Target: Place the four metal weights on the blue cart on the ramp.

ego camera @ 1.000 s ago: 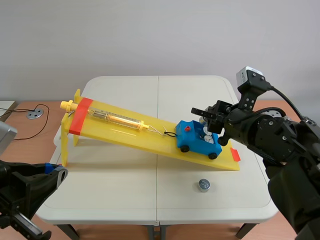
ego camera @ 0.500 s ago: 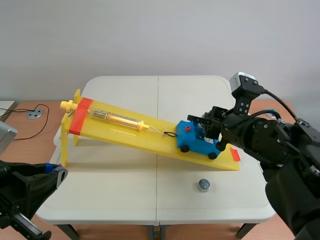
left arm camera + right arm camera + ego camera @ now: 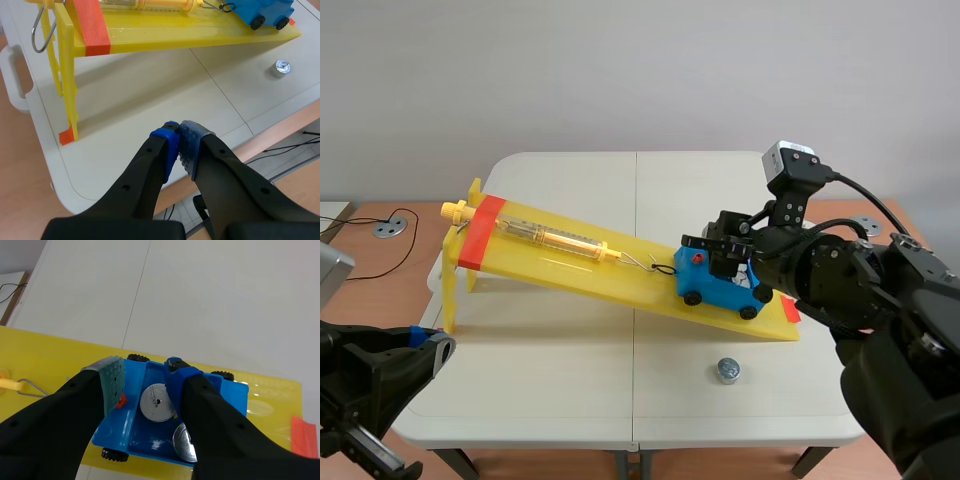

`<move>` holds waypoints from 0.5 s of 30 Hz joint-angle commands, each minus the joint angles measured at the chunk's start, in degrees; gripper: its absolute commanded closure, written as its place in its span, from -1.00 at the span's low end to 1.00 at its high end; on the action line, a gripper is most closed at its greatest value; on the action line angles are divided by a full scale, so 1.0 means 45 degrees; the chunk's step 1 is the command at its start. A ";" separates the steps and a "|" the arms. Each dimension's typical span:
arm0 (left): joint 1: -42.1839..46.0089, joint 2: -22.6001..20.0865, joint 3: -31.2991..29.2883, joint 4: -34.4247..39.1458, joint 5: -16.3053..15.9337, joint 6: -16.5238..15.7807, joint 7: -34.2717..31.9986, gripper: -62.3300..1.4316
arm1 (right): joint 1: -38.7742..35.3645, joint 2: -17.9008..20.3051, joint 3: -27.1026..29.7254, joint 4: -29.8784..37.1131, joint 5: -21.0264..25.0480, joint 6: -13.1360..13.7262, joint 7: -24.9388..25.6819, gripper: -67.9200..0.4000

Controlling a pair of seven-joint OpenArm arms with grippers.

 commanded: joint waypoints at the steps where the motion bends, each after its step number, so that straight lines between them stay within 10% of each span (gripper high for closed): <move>1: -0.0321 0.0068 -0.0189 0.0894 -0.0753 -0.0330 -0.1214 0.87 | 0.1423 0.0189 0.0369 0.1282 0.0423 0.0797 0.2040 0.35; 15: -0.0325 0.0068 -0.0189 0.0894 -0.0753 -0.0330 -0.1214 0.87 | -0.0389 0.2735 0.1175 0.4867 0.0695 0.3327 0.0641 0.35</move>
